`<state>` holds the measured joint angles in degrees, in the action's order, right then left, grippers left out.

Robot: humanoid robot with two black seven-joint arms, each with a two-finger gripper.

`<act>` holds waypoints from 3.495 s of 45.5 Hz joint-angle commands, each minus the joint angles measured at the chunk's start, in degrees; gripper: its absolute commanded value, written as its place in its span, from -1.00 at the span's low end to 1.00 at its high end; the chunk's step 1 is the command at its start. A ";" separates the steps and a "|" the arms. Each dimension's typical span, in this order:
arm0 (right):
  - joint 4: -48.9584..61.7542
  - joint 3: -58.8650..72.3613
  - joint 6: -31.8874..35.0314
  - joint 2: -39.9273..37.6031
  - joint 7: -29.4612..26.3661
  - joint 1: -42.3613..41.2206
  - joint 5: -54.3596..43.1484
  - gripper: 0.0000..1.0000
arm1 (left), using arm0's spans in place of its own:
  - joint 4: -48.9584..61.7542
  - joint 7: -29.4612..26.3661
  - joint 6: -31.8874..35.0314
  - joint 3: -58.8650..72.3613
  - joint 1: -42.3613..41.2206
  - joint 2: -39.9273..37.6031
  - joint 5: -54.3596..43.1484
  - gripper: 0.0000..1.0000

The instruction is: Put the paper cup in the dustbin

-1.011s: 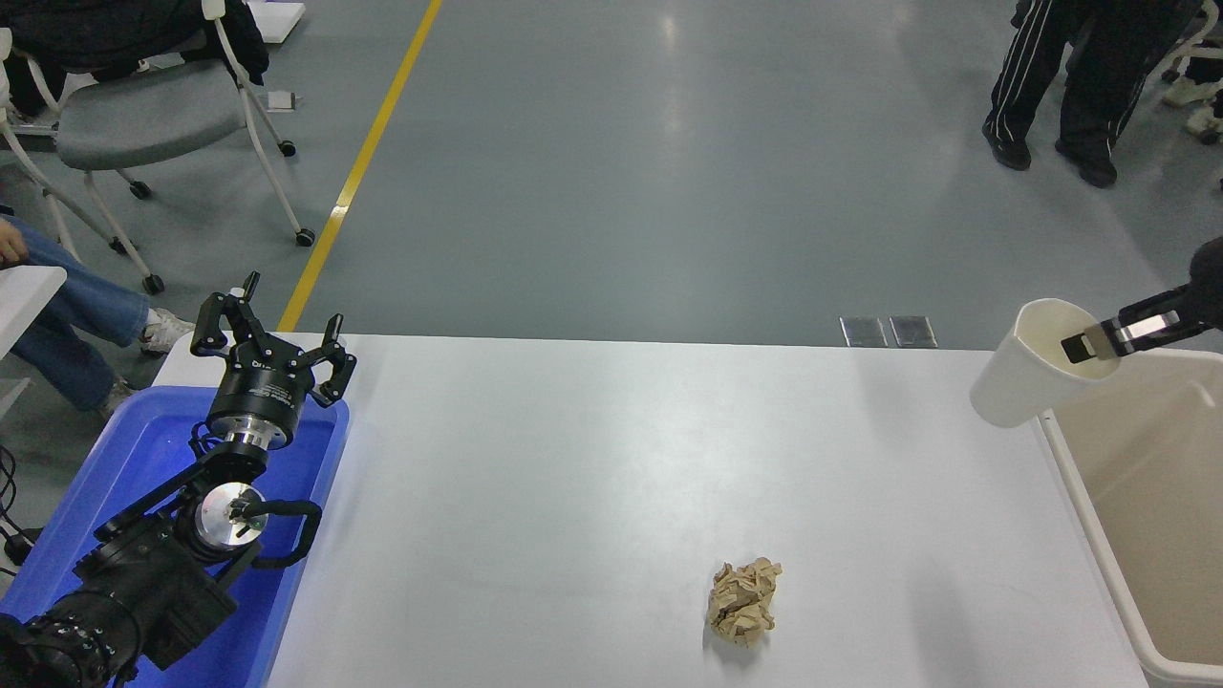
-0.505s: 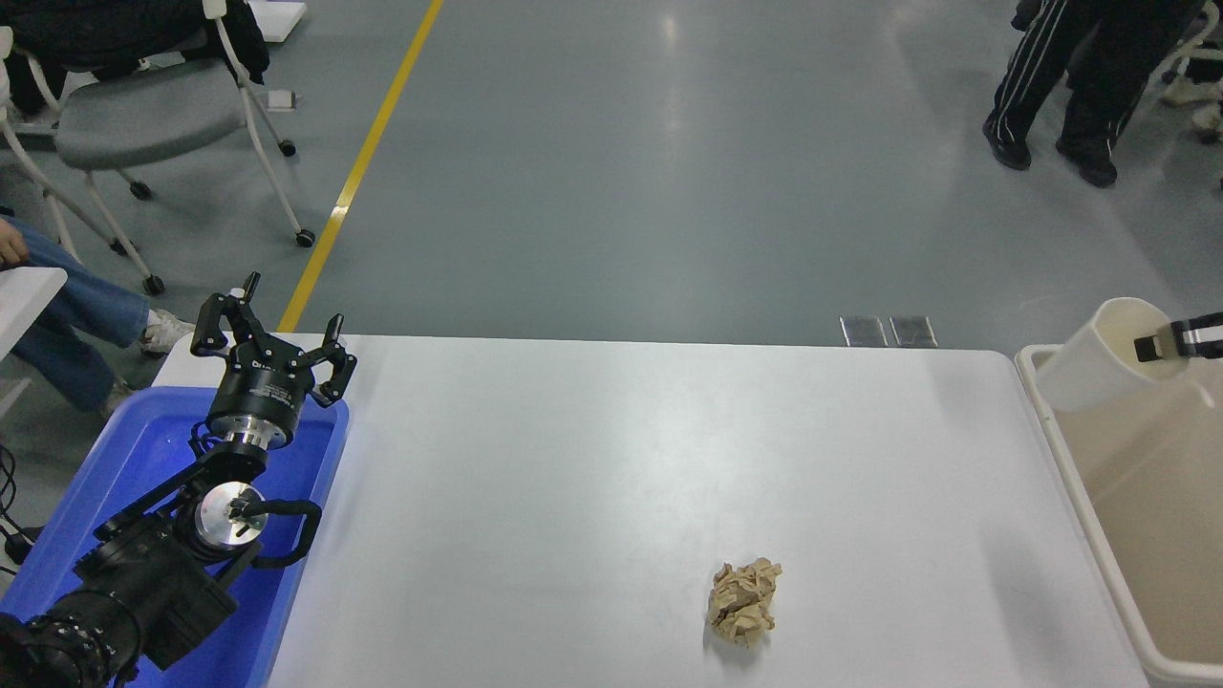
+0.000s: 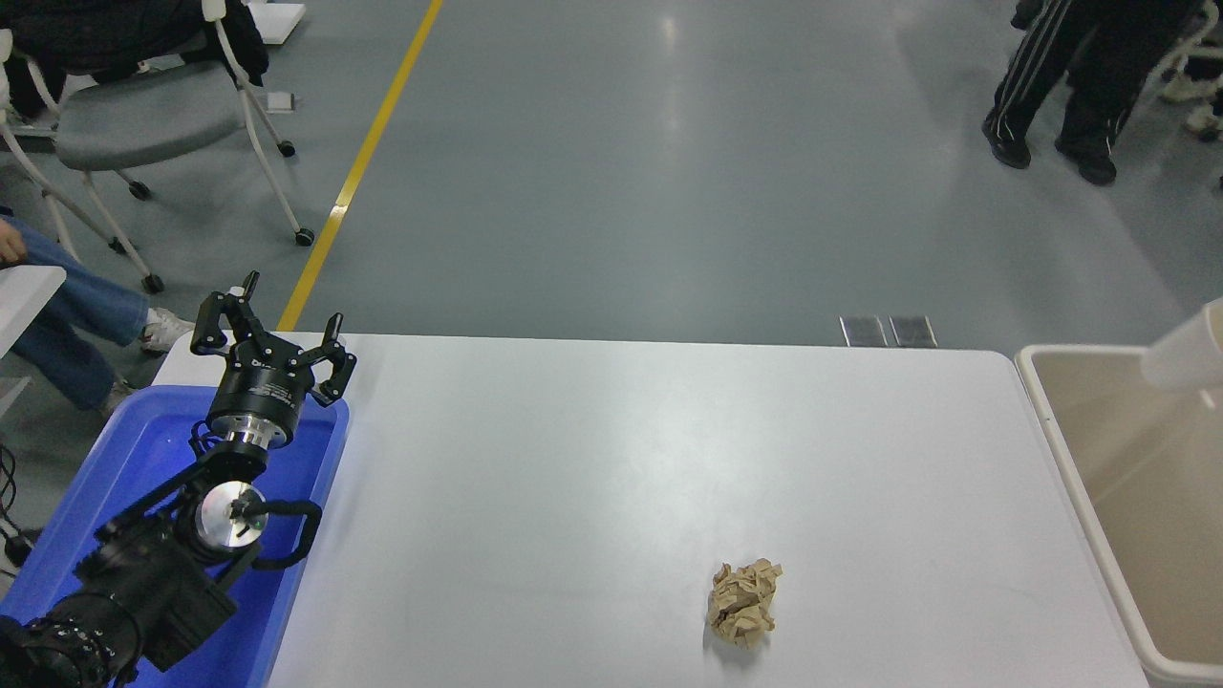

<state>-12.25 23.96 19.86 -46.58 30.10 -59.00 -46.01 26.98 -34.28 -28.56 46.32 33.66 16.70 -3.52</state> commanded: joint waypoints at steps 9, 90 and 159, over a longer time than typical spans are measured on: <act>25.78 -0.14 -3.60 15.46 -2.50 19.62 19.98 -1.00 | 0.00 0.00 0.00 0.00 0.00 0.00 0.01 1.00; 26.75 -9.54 -12.92 21.17 -13.14 23.50 26.76 0.99 | 0.00 0.00 0.00 0.00 0.00 0.00 0.01 1.00; -24.04 -61.04 -11.07 12.47 -12.00 15.76 50.94 0.99 | 0.00 0.00 0.00 0.00 0.00 0.00 0.01 1.00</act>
<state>-22.91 -21.12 9.62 -34.43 17.48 -47.73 5.60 26.97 -34.28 -28.56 46.32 33.66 16.71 -3.52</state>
